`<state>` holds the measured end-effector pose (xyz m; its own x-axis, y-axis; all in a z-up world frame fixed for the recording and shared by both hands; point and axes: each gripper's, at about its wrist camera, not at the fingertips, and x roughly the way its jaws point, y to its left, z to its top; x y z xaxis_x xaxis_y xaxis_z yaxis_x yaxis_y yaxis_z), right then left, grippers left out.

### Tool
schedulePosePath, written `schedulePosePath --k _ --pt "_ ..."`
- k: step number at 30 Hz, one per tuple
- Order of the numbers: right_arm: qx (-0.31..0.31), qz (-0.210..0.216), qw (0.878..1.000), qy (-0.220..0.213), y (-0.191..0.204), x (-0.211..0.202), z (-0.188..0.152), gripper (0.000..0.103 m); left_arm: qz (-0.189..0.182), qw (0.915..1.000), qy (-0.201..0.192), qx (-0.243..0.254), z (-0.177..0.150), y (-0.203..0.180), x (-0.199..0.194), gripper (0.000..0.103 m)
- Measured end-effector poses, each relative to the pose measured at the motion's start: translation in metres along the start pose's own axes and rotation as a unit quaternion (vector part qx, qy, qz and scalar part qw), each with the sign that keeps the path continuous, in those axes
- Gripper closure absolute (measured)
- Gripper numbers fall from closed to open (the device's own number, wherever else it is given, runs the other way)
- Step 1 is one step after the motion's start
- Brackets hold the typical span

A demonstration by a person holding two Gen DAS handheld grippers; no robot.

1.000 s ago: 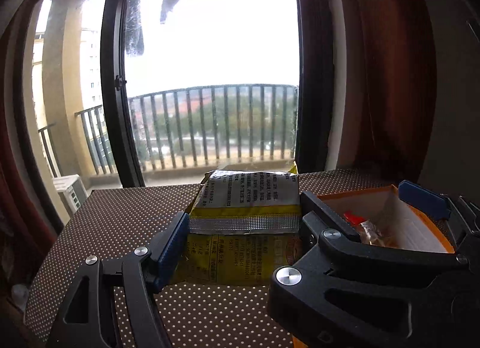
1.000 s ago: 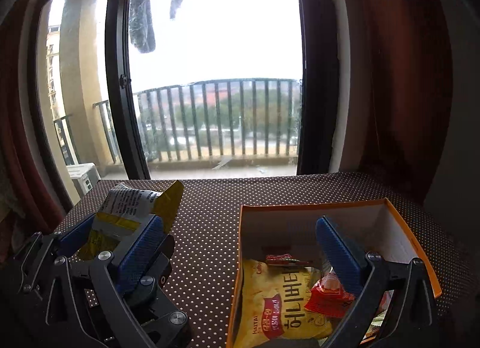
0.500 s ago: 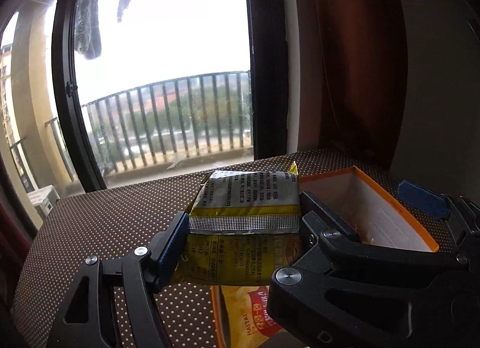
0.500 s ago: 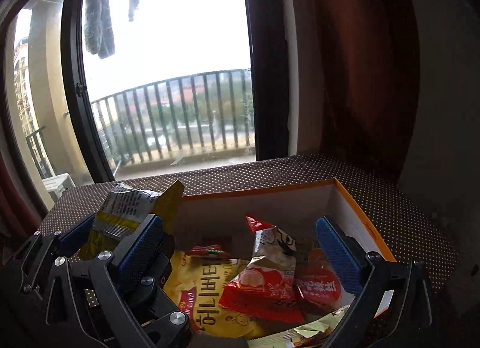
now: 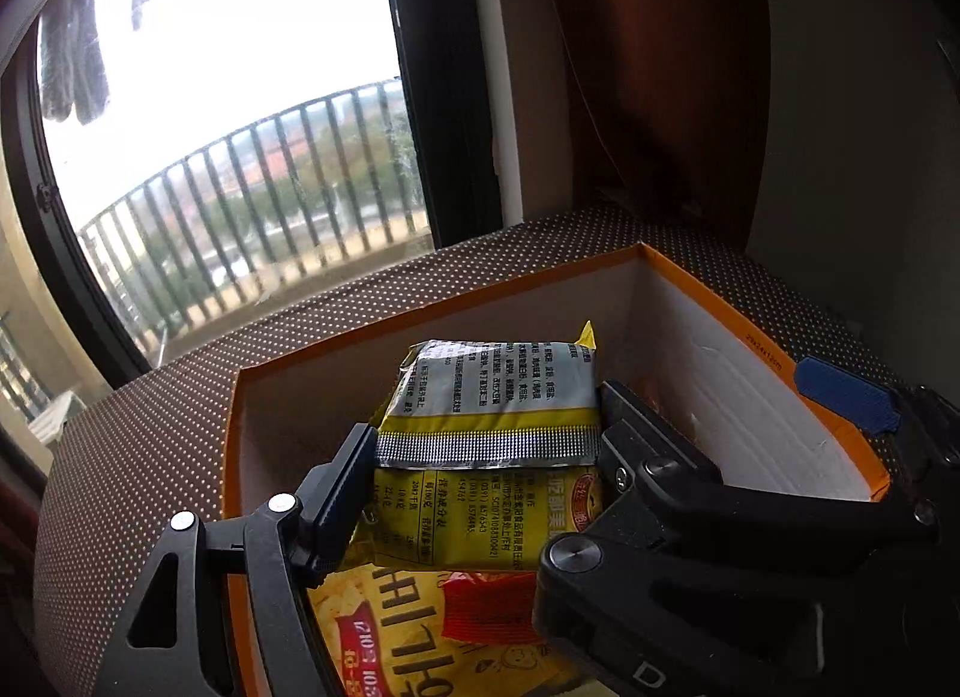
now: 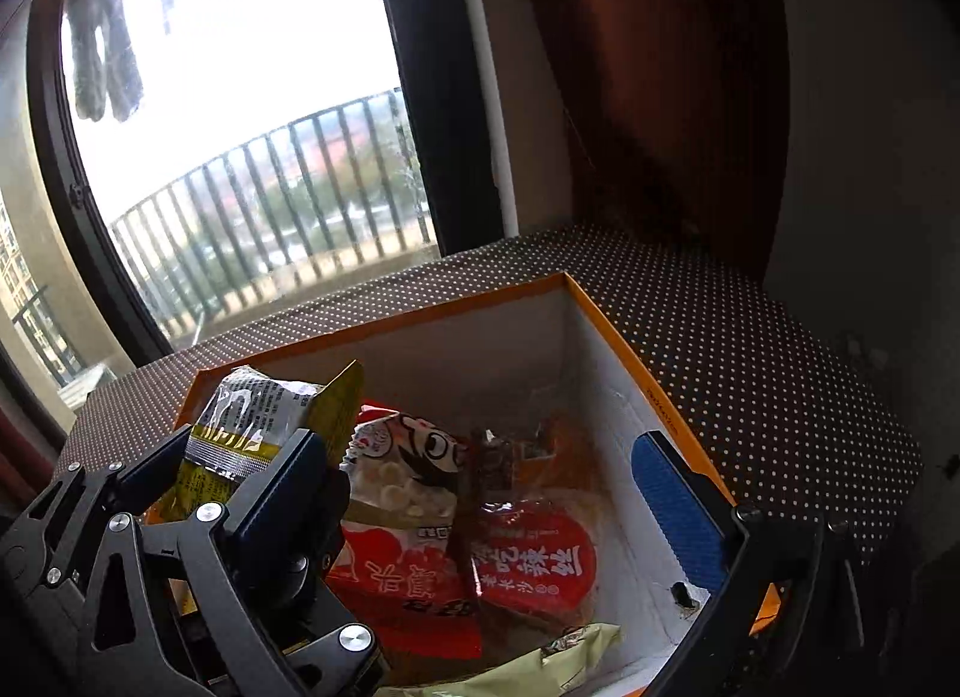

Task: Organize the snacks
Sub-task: 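Open the left tool to drop the yellow packet into the box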

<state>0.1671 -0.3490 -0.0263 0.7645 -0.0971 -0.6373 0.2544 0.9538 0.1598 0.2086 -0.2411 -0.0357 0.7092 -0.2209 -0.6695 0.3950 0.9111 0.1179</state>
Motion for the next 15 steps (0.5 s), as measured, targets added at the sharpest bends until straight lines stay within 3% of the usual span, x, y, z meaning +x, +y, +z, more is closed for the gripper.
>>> schedulePosePath --k 9,13,15 --pt "0.012 -0.013 0.999 0.038 -0.029 0.024 -0.001 0.0 -0.012 0.9977 0.041 0.051 0.013 -0.019 0.027 0.025" --pt "0.01 -0.009 0.999 0.045 -0.034 0.028 0.001 0.0 -0.048 0.9955 0.061 0.054 0.017 -0.018 0.034 0.006" --pt "0.008 -0.01 0.999 0.051 -0.035 0.029 0.002 0.0 -0.049 0.9955 0.062 0.052 0.018 -0.022 0.035 0.003"
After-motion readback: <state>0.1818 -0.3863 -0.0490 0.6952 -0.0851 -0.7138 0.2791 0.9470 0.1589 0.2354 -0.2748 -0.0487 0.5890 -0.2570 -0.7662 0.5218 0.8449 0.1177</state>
